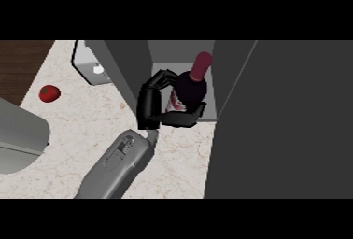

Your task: Pick up the wine, place it into the cabinet and close the cabinet

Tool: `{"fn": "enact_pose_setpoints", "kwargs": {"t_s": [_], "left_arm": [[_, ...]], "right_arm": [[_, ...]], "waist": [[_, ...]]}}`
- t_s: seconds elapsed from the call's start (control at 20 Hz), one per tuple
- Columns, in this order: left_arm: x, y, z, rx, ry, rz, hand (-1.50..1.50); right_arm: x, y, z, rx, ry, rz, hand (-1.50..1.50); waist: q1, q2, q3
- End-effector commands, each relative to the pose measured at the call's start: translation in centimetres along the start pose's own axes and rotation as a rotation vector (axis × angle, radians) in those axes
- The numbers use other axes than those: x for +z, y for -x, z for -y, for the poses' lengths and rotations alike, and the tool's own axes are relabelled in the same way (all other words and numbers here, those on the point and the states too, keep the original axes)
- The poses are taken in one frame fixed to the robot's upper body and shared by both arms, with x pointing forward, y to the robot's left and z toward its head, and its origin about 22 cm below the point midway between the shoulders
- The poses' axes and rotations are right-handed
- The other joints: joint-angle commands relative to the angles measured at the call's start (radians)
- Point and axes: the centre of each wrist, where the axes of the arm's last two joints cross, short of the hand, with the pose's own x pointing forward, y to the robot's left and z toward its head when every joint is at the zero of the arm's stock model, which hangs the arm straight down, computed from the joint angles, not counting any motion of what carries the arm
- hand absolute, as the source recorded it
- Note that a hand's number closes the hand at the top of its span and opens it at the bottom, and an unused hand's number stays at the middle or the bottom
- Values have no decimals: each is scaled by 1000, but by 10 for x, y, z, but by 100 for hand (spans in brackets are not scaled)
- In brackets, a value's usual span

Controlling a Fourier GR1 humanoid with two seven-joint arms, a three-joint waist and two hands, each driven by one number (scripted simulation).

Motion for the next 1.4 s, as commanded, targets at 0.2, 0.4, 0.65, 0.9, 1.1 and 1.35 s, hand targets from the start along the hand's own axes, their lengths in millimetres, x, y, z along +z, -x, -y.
{"fn": "enact_pose_setpoints", "kwargs": {"t_s": [0.2, 0.4, 0.65, 0.9, 1.1, 1.35], "left_arm": [[-6, 18, -29, 9, -26, -44, 150], [-37, 9, -15, 6, -16, -46, 150], [-45, 15, -8, 15, -20, -102, 150], [-61, 31, -22, -42, -21, -102, 150], [-68, 23, -10, -47, -39, -95, 150], [-92, 13, -26, -102, -59, -19, 150]], "right_arm": [[32, -24, 3, -45, -34, 51, -150], [28, -22, -2, -46, -15, 38, -150], [11, -8, 3, -50, -15, 58, -150], [19, -9, 1, -55, -28, 49, -150], [22, -9, -7, -57, -36, 45, -150], [33, -14, 0, -56, -39, 49, -150]], "waist": [[1, -1, 0], [-3, 0, 0], [-8, 2, 0], [-15, 5, 0], [-18, 4, 0], [-23, 5, 0]]}}
